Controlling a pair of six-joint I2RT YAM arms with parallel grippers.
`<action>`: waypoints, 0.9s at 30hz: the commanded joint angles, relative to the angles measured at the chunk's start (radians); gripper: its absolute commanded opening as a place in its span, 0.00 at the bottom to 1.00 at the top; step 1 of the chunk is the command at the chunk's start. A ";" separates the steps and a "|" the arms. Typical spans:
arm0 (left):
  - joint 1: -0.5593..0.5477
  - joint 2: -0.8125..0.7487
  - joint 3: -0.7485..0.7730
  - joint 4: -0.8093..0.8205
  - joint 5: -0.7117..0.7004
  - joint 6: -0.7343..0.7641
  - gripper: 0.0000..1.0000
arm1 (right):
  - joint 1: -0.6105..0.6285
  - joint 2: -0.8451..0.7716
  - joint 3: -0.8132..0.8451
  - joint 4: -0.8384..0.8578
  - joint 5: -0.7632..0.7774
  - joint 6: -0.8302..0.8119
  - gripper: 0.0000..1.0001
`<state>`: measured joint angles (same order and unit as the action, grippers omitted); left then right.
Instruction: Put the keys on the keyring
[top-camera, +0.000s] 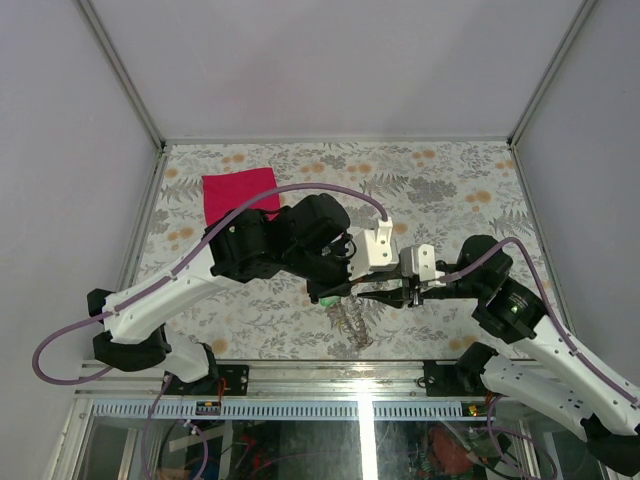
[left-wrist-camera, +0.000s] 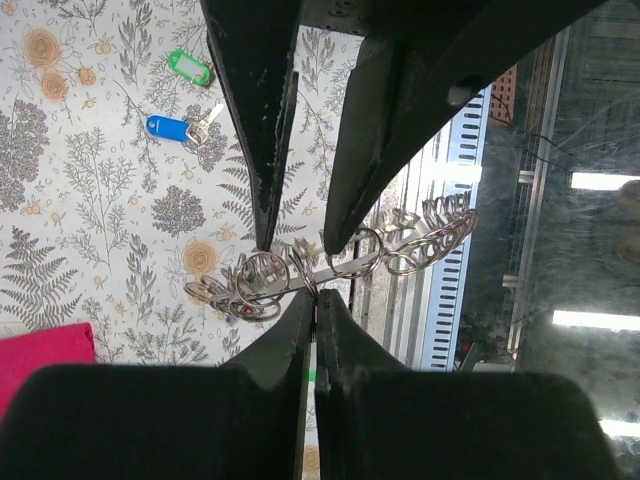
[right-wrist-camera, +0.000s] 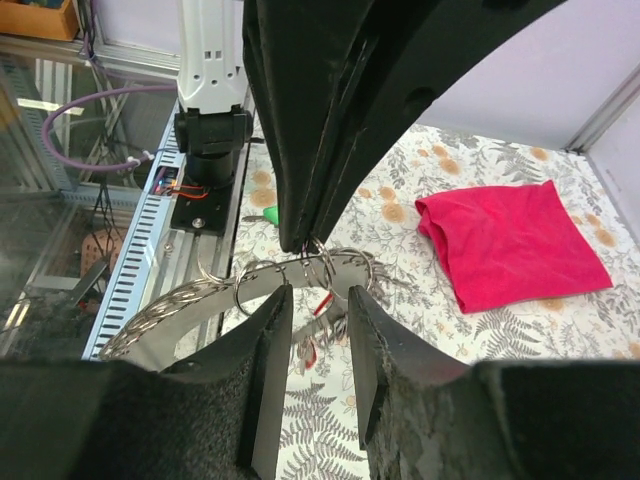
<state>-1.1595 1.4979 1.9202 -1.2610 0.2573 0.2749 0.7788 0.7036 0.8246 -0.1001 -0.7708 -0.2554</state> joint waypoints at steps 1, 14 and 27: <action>-0.008 -0.008 0.042 0.003 -0.007 0.016 0.00 | 0.004 0.000 -0.020 0.080 -0.038 -0.003 0.35; -0.012 -0.008 0.033 0.000 -0.011 0.015 0.00 | 0.003 0.005 -0.045 0.195 -0.031 0.027 0.35; -0.015 0.002 0.034 0.000 -0.006 0.020 0.00 | 0.003 0.037 -0.058 0.246 -0.091 0.090 0.28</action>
<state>-1.1664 1.4990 1.9224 -1.2797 0.2539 0.2760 0.7788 0.7250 0.7773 0.0551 -0.8173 -0.2073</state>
